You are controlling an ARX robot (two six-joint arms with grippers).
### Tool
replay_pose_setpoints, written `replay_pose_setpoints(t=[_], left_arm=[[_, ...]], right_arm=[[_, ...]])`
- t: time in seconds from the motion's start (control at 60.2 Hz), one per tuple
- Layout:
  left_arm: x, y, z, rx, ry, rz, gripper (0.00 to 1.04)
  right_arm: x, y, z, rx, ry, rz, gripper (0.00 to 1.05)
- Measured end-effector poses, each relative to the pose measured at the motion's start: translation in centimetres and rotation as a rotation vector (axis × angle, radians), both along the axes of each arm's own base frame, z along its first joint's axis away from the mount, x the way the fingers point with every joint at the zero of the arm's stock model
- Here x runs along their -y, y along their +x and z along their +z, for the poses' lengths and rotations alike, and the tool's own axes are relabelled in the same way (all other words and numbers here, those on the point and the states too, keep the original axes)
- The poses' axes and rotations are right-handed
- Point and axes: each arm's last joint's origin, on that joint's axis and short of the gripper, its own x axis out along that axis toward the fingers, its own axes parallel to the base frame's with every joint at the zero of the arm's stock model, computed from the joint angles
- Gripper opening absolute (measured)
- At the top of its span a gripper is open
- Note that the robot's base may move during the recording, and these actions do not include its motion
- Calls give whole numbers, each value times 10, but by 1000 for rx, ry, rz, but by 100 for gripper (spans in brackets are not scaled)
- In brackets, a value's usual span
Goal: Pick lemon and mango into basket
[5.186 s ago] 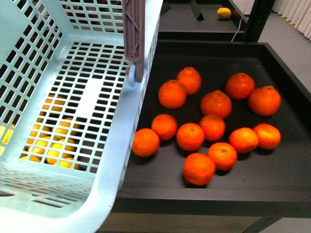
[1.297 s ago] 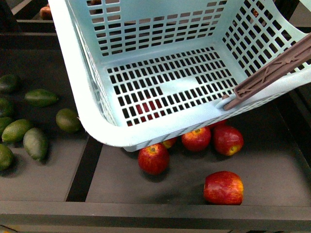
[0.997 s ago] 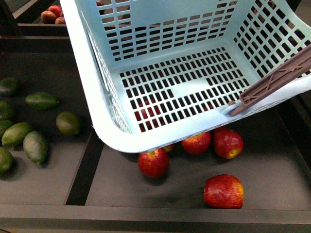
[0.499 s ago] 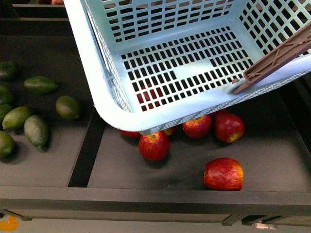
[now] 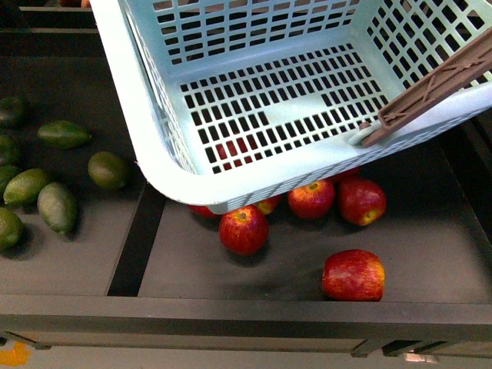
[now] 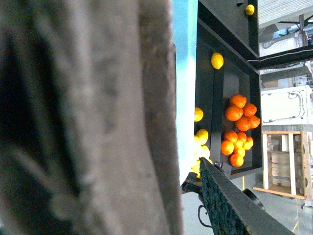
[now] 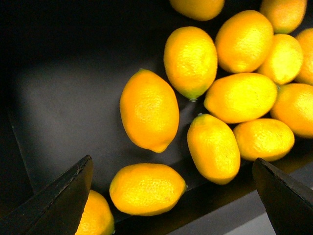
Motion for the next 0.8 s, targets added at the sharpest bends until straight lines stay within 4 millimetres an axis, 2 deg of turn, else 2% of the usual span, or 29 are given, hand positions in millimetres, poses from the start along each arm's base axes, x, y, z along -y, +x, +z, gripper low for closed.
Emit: replay_pose_setpoints(t=[0.166, 0.316, 0.798], left_arm=[[0, 0, 0, -1, -1, -3, 28], [0, 0, 0, 0, -1, -2, 28], [0, 0, 0, -1, -1, -2, 28]], right_arm=[[6, 17, -23, -81, 2, 107, 96], [12, 31, -34, -92, 16, 132, 96], [29, 52, -76, -159, 66, 124, 96]])
